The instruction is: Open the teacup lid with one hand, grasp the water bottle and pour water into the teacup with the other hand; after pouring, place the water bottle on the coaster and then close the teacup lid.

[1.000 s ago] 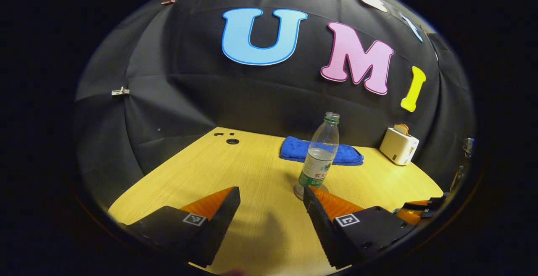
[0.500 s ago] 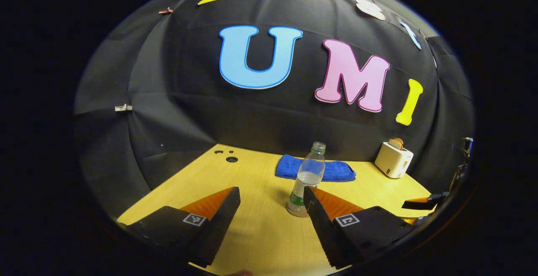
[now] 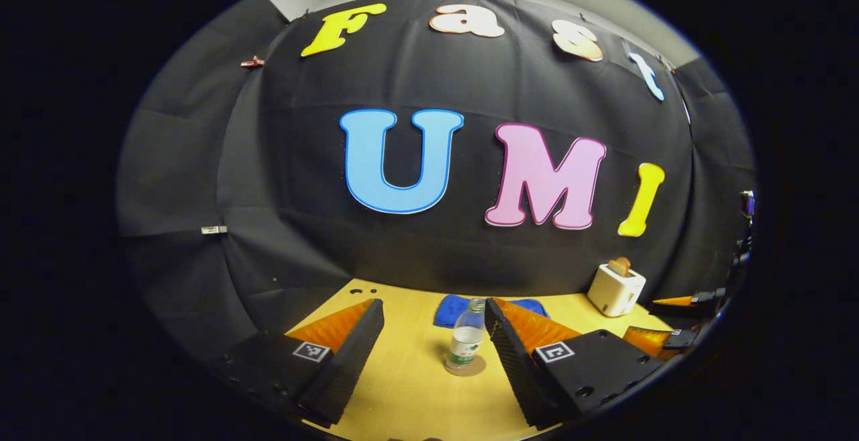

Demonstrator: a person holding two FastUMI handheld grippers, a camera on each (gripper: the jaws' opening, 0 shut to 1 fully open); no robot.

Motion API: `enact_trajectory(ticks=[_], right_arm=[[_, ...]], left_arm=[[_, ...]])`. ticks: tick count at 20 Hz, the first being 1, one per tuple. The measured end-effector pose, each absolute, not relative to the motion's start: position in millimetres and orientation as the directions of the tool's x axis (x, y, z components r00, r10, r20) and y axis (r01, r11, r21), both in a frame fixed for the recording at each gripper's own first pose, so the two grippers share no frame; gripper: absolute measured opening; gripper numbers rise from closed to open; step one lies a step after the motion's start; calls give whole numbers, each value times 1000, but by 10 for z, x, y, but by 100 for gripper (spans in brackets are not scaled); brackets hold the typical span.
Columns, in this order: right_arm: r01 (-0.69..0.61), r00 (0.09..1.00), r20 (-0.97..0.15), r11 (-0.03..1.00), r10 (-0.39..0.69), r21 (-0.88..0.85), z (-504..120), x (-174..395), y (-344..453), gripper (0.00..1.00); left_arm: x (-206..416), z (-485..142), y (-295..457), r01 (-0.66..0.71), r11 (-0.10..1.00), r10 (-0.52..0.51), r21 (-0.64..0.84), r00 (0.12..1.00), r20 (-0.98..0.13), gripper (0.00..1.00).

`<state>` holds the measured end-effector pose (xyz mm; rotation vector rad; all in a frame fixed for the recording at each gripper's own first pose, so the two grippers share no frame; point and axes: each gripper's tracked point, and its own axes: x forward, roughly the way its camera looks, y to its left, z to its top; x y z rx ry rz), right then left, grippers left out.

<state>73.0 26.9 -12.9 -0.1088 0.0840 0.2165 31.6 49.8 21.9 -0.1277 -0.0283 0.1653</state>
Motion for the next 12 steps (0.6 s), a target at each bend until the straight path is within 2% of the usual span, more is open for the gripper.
enact_trajectory(ticks=[7,12], right_arm=[[-121,992,-28,990,119,-74,491,275,231,98],[-77,995,-60,996,75,-38,543,-176,274,98]], left_arm=[[-241,327,688,-206,969,210,-133,978,11,95],[-453,227,600,-132,989,131,-67,991,-21,95]])
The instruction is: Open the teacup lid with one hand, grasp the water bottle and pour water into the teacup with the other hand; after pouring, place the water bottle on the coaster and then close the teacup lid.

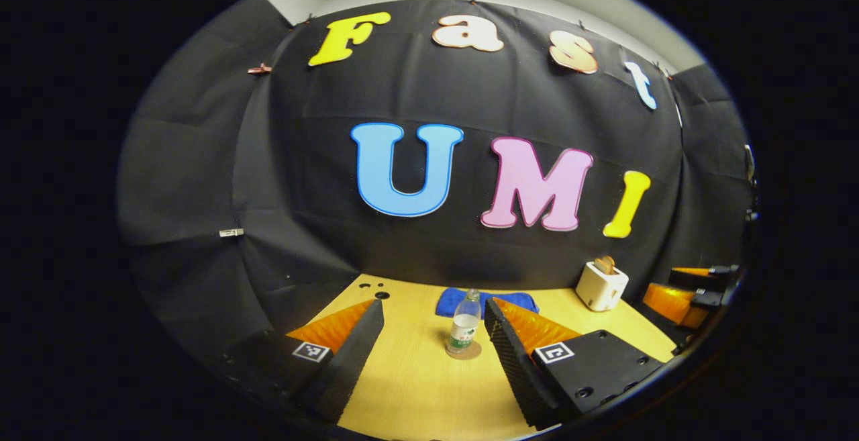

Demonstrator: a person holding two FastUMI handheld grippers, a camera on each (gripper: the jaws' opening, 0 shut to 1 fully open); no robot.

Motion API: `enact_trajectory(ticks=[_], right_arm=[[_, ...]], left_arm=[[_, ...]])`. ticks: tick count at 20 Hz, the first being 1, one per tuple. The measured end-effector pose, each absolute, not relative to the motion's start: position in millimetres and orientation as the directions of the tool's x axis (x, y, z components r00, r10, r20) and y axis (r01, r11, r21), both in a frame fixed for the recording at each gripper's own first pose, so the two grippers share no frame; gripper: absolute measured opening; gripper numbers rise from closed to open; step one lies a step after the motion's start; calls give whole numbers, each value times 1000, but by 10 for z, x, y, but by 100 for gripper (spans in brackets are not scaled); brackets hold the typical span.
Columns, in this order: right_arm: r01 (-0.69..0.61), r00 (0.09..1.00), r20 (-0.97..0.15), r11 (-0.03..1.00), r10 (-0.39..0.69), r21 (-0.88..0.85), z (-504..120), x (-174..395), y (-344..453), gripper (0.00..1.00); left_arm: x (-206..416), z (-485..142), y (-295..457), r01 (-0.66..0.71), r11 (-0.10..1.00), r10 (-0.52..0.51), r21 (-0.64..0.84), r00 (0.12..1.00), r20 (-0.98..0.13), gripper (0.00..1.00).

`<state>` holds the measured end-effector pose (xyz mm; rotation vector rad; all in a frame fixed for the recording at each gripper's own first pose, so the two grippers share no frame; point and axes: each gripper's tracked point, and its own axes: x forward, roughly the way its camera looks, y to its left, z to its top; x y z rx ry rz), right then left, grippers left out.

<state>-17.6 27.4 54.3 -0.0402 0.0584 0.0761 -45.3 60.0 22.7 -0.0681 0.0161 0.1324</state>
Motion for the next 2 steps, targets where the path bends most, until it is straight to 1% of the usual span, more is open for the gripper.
enact_trajectory(ticks=[2], right_arm=[[-60,996,-69,998,58,-31,588,-290,274,99]], left_arm=[[-499,260,514,-86,994,84,-68,996,-25,95]])
